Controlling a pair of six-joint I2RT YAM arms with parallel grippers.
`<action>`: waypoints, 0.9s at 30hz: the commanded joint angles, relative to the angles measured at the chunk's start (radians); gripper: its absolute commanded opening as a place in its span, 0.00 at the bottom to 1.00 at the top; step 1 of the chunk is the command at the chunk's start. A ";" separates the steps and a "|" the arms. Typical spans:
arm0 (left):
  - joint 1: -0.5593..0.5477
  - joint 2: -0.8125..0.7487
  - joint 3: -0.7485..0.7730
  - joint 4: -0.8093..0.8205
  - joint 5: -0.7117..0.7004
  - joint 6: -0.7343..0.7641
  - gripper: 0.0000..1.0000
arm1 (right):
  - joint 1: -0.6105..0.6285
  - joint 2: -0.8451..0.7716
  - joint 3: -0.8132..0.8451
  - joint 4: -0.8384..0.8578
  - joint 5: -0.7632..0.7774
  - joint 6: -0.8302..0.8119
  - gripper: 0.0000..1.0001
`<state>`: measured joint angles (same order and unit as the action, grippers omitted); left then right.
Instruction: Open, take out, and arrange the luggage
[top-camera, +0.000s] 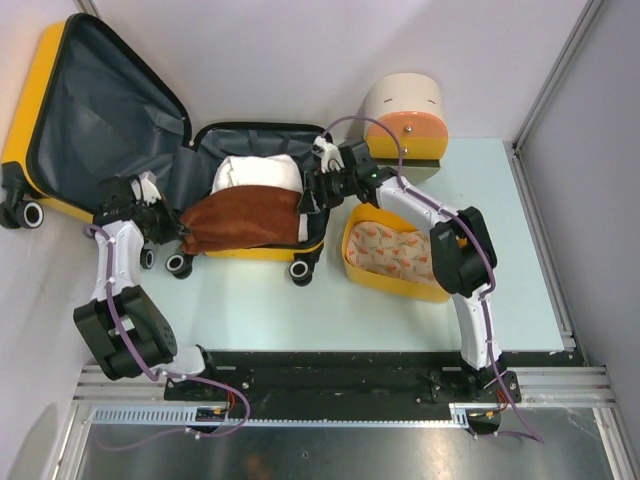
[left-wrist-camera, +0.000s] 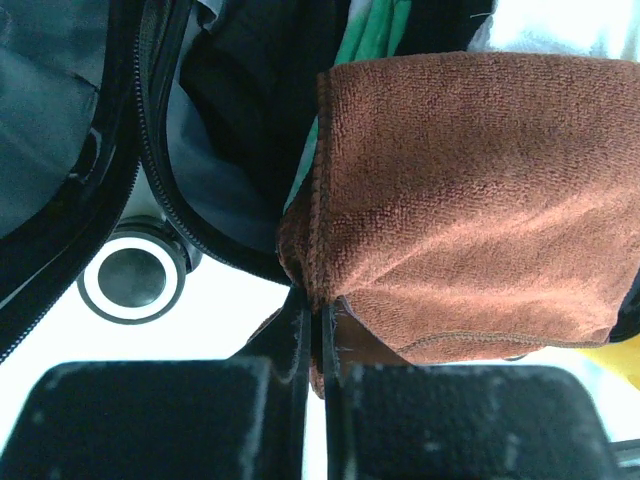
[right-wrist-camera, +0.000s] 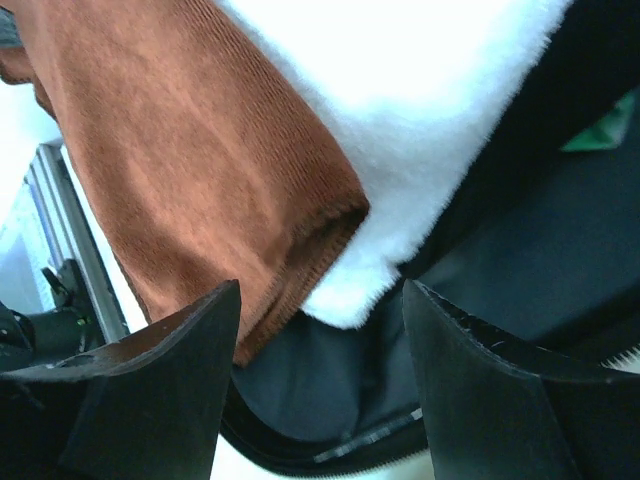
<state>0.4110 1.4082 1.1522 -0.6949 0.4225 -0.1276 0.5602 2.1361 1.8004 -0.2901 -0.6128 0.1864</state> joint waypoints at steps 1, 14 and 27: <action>0.015 0.014 0.055 0.017 -0.027 0.043 0.00 | 0.021 0.036 0.025 0.091 -0.044 0.105 0.69; 0.015 0.020 0.037 0.025 -0.014 0.032 0.00 | 0.024 0.079 0.016 0.163 -0.142 0.189 0.59; 0.015 0.009 0.029 0.032 0.013 0.023 0.00 | 0.043 0.107 0.025 0.166 -0.108 0.196 0.62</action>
<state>0.4122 1.4334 1.1599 -0.6922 0.4259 -0.1272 0.5922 2.2127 1.8107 -0.1375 -0.7231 0.3725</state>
